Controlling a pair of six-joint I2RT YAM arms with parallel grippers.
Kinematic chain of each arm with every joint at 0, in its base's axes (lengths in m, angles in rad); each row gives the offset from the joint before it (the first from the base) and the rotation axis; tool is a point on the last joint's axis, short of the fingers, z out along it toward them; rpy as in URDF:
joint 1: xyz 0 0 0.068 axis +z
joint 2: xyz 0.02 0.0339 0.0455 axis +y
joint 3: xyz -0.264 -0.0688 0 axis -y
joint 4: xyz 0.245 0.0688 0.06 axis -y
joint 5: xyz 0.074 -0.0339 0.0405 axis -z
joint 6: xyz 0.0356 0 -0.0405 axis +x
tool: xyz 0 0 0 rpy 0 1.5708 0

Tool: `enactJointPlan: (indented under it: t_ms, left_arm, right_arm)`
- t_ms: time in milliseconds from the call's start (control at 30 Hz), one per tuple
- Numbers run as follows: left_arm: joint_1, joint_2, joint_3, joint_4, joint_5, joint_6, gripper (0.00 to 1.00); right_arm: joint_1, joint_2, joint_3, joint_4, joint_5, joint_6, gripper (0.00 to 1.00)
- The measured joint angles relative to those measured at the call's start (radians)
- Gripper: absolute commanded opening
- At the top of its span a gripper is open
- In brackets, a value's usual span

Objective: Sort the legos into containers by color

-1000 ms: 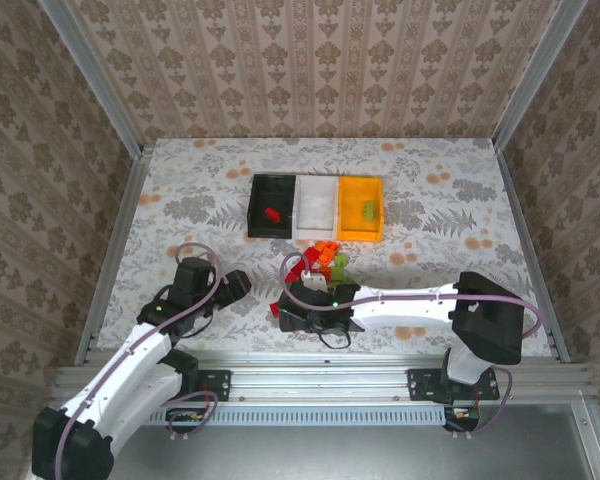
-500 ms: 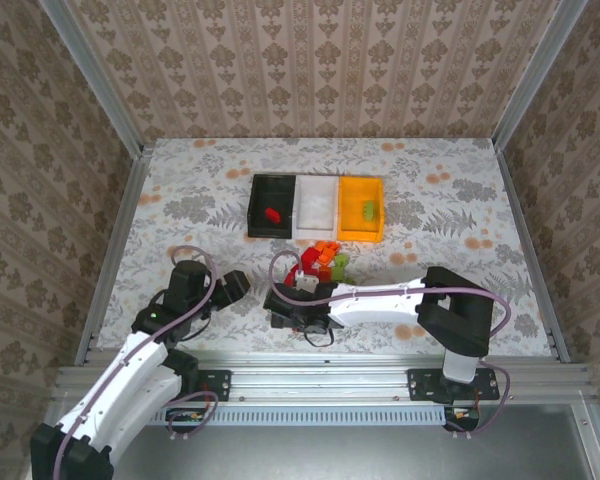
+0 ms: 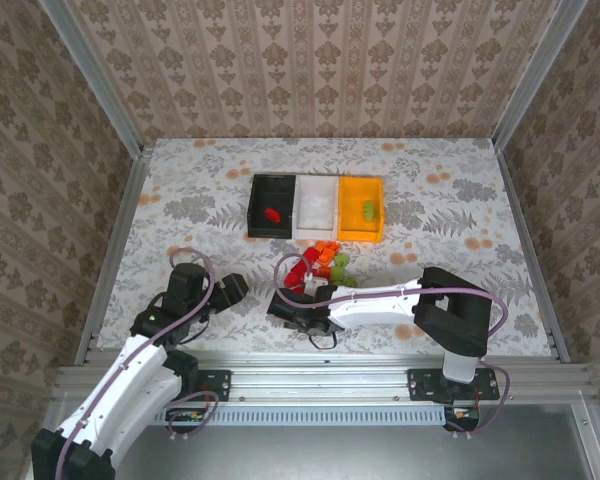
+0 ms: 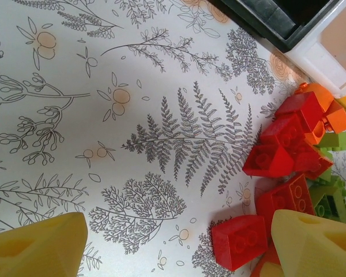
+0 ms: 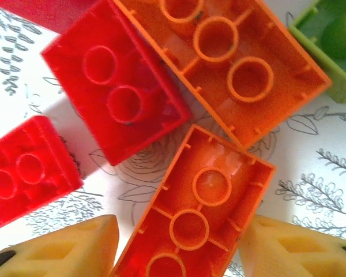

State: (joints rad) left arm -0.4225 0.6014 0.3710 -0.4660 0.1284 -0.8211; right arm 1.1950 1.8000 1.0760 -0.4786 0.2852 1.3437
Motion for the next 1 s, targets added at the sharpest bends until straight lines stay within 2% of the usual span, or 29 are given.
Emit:
enactJointPlan:
  t_ms: [267, 533, 1000]
  left_arm:
    - [0.005, 0.062, 0.0, 0.04, 0.015, 0.009, 0.85]
    - [0.005, 0.078, -0.003, 0.082, 0.038, 0.009, 0.84]
    - [0.005, 0.141, -0.013, 0.118, 0.056, 0.009, 0.84]
  right_arm:
    - [0.017, -0.052, -0.054, -0.041, 0.035, 0.041, 0.38]
    - [0.051, -0.092, -0.055, -0.106, 0.109, 0.077, 0.31]
    - [0.158, -0.14, -0.024, -0.251, 0.213, 0.103, 0.27]
